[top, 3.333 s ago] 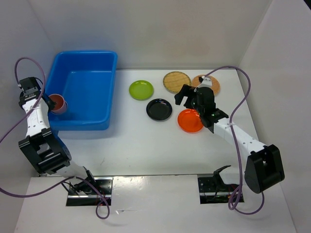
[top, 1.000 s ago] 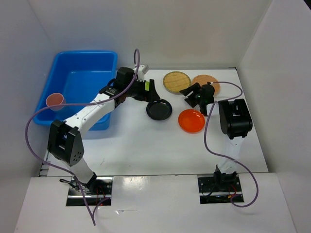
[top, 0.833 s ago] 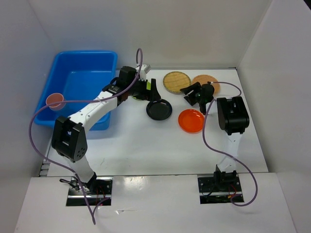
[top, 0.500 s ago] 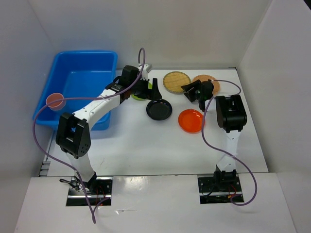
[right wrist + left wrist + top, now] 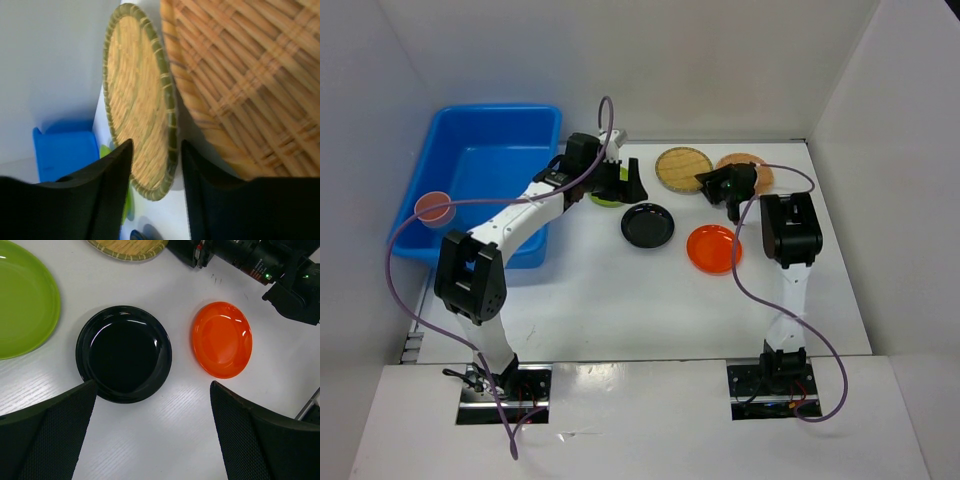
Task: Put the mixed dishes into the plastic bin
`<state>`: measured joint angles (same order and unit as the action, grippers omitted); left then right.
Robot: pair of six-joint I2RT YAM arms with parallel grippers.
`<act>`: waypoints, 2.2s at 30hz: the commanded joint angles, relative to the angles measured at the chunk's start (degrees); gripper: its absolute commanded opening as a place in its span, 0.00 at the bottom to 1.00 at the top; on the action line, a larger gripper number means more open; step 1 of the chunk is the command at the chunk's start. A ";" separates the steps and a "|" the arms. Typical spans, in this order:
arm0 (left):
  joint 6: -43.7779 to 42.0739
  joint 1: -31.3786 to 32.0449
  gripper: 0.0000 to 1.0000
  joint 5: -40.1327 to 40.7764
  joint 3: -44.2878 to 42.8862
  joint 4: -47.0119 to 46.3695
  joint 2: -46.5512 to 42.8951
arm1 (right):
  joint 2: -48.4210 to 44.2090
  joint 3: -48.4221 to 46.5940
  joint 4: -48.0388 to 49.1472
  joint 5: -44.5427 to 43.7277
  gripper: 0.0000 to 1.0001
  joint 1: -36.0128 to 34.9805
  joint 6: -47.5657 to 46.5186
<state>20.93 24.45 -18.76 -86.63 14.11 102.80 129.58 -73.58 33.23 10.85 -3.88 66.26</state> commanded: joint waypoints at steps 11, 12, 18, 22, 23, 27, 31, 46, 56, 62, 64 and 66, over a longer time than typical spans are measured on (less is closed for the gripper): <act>-0.63 -1.42 1.00 -1.01 0.67 -3.91 0.91 | 3.40 -7.98 -11.78 -6.11 0.00 -2.36 -0.51; -0.63 -1.94 1.00 -1.53 0.67 -3.91 0.91 | 2.79 -7.98 -11.79 -6.11 0.00 -2.36 -0.52; 2.87 -4.40 1.00 -9.95 -1.52 -8.11 4.15 | -5.03 -2.81 -8.73 -4.10 0.00 -2.36 -9.45; 11.73 -7.65 1.00 -21.21 -2.14 -17.96 7.67 | -11.09 2.46 -5.55 -1.62 0.00 -2.36 -13.96; 13.16 -8.44 1.00 -21.92 -2.14 -20.32 9.15 | -13.80 3.61 -4.76 -1.62 0.00 -2.36 -14.66; 15.55 -8.98 1.00 -25.69 -5.03 -20.88 13.03 | -19.95 7.83 -0.81 3.81 0.00 -2.36 -17.04; 15.55 -9.51 1.00 -26.32 -6.87 -22.11 13.74 | -26.21 9.68 -0.80 7.59 0.00 -2.36 -18.97; 12.29 -11.26 1.00 -32.72 -8.73 -20.25 11.45 | -48.98 14.26 -12.40 11.03 0.00 -7.36 -24.59; 7.82 -13.81 1.00 -32.14 -2.06 -16.83 0.22 | -51.79 13.55 -14.25 6.64 0.00 -9.83 -26.01; 9.57 -16.98 1.00 -34.30 4.01 -21.03 -6.47 | -53.73 11.97 -14.77 6.64 0.00 -9.83 -26.01; 10.10 -16.98 1.00 -35.02 4.01 -21.05 -6.48 | -53.73 11.97 -14.78 7.25 0.00 -9.83 -26.01; 10.10 -16.19 1.00 -36.50 2.70 -21.05 -5.87 | -53.73 11.97 -13.99 8.92 0.00 -9.83 -26.01</act>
<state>31.68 7.77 -51.00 -83.33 -3.90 96.99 78.39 -59.20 16.62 18.26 -12.99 40.82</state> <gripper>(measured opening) 0.995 0.083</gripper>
